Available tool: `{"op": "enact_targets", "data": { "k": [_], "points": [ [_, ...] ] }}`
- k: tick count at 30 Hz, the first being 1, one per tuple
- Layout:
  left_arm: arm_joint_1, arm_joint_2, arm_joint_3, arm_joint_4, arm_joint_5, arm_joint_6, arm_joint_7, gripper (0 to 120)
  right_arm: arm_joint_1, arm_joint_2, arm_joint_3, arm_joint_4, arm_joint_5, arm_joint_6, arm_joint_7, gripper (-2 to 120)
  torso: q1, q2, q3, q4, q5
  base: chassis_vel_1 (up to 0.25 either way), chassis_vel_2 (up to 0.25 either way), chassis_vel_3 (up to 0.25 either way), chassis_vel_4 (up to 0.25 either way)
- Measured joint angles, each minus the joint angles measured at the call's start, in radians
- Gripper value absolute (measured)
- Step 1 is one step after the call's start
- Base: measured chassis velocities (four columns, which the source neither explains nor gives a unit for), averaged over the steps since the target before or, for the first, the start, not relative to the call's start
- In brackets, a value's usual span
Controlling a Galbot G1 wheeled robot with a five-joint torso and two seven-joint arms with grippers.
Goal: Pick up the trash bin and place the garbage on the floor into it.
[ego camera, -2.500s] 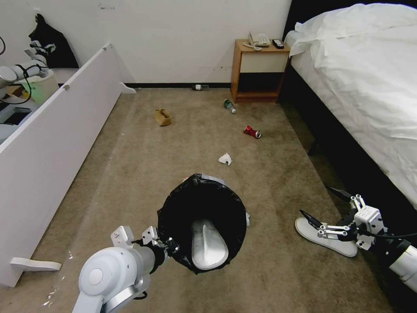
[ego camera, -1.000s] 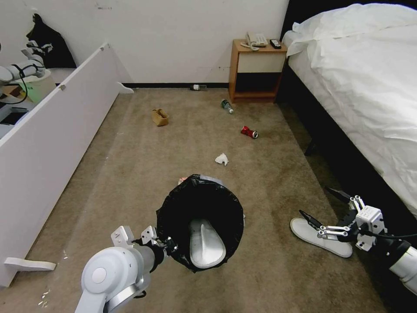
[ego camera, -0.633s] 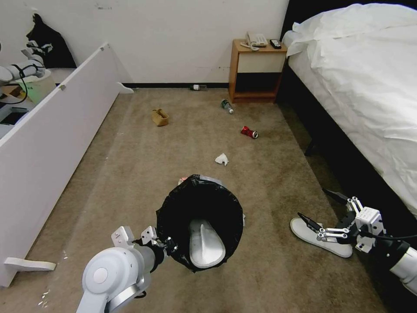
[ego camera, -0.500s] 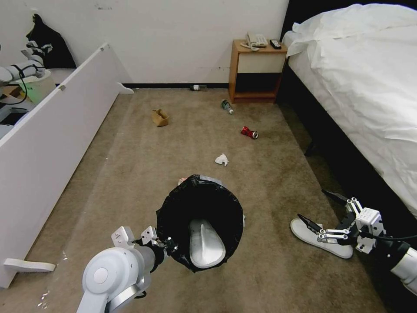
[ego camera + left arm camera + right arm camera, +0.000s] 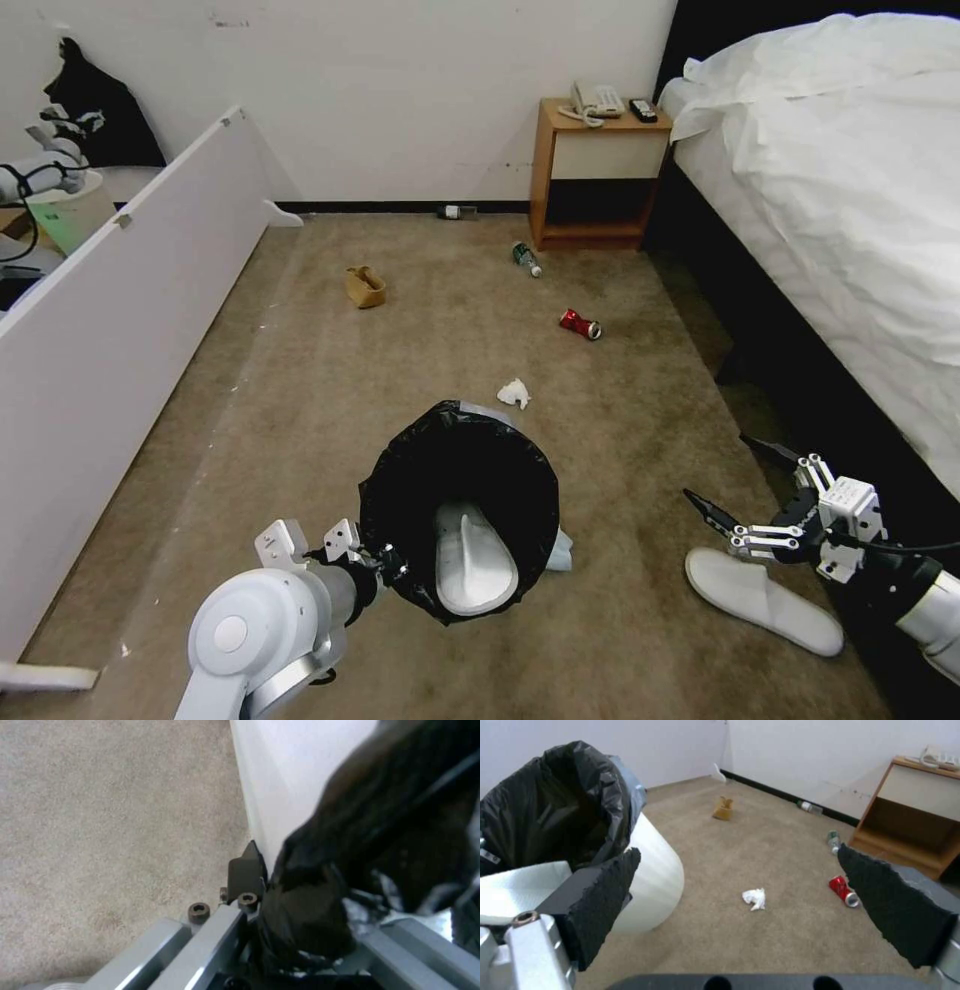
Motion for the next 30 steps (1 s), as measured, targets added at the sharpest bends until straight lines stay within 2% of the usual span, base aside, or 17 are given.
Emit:
{"op": "enact_targets", "data": {
  "k": [6, 11, 21, 24, 26, 27, 28, 30],
  "points": [
    [0.001, 0.001, -0.001, -0.002, 0.000, 0.000, 0.000, 0, 0.000, 0.004, -0.001, 0.001, -0.003, 0.000, 0.000, 100, 0.000, 0.000, -0.001, -0.0007, 0.0000, 0.019, -0.028, -0.018, 0.018],
    [0.000, 0.001, -0.003, -0.003, 0.000, 0.000, 0.000, 0, 0.001, 0.005, -0.002, -0.008, -0.018, 0.003, 0.001, 100, 0.000, 0.000, 0.000, 0.0000, 0.0000, 0.000, 0.000, 0.000, 0.000],
    [0.000, -0.001, -0.003, -0.004, 0.000, 0.000, 0.000, 0, -0.004, -0.013, -0.007, -0.034, -0.037, 0.005, 0.000, 100, 0.000, 0.000, 0.000, -0.0002, 0.0000, 0.000, 0.000, 0.000, 0.000],
    [-0.002, 0.000, -0.005, -0.003, 0.002, 0.000, 0.000, 0, -0.015, -0.085, -0.007, -0.077, -0.044, -0.004, 0.007, 100, 0.000, 0.000, 0.000, -0.0002, 0.0000, 0.000, 0.000, 0.000, 0.000],
    [-0.003, 0.000, -0.006, -0.003, 0.002, 0.000, 0.000, 0, -0.018, -0.107, -0.007, -0.090, -0.041, -0.007, 0.012, 100, 0.000, 0.000, 0.000, -0.0001, 0.0000, 0.000, 0.000, 0.000, 0.000],
    [-0.003, 0.000, -0.009, -0.003, 0.002, 0.000, 0.000, 0, -0.023, -0.146, -0.006, -0.109, -0.027, -0.010, 0.020, 100, 0.000, 0.000, 0.000, -0.0001, 0.0001, 0.000, 0.000, 0.000, 0.000],
    [-0.003, 0.000, -0.009, -0.003, 0.002, 0.000, 0.000, 0, -0.023, -0.146, -0.006, -0.109, -0.027, -0.010, 0.020, 100, 0.000, 0.000, 0.000, -0.0001, 0.0001, 0.000, 0.000, 0.000, 0.000],
    [-0.005, -0.001, -0.013, -0.001, 0.005, 0.000, 0.002, 0, -0.028, -0.193, -0.004, -0.133, 0.002, -0.018, 0.029, 100, 0.000, 0.000, 0.000, 0.0000, 0.0000, 0.000, 0.000, 0.000, 0.000]
  ]
}}
